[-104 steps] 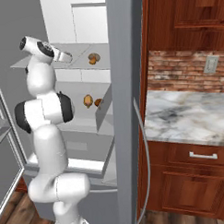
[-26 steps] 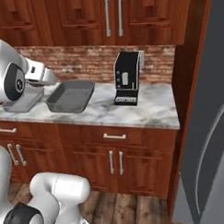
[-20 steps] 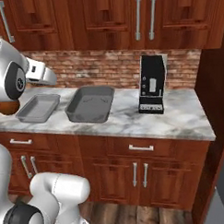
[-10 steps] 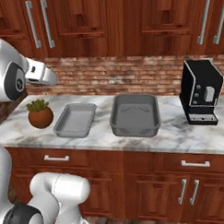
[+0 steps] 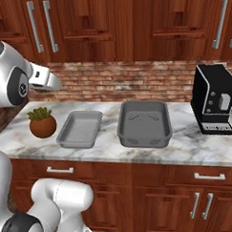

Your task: Place one mushroom and one chicken drumstick in each tupperware on the nearby counter, to pack two identical lunches.

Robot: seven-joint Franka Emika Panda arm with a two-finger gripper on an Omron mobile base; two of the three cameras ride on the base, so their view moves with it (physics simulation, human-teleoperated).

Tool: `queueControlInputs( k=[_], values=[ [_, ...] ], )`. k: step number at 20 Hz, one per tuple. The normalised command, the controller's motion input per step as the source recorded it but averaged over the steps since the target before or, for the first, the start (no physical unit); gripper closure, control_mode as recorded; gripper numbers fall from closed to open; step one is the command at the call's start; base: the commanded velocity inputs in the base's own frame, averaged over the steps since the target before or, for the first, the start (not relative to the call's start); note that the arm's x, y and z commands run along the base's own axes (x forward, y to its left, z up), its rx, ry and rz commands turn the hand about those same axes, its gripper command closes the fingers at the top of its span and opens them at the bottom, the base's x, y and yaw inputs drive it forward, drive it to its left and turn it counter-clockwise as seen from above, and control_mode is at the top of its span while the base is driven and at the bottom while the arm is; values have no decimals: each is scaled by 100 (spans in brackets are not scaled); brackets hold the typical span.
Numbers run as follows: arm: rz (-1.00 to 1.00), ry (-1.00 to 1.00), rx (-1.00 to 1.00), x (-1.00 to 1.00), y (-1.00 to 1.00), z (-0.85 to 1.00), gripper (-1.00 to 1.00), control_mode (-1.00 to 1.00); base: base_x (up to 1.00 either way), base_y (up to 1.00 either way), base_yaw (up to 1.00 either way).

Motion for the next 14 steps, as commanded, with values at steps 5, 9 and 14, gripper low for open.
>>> queueControlInputs(
  k=[5,9,14],
  values=[
    [1,4,0,2,-10,-83,100,-100,0,0,0],
    [0,16,0,42,-1,-96,100,-100,0,0,0],
    [0,22,0,84,0,-88,100,-100,0,0,0]
  ],
)
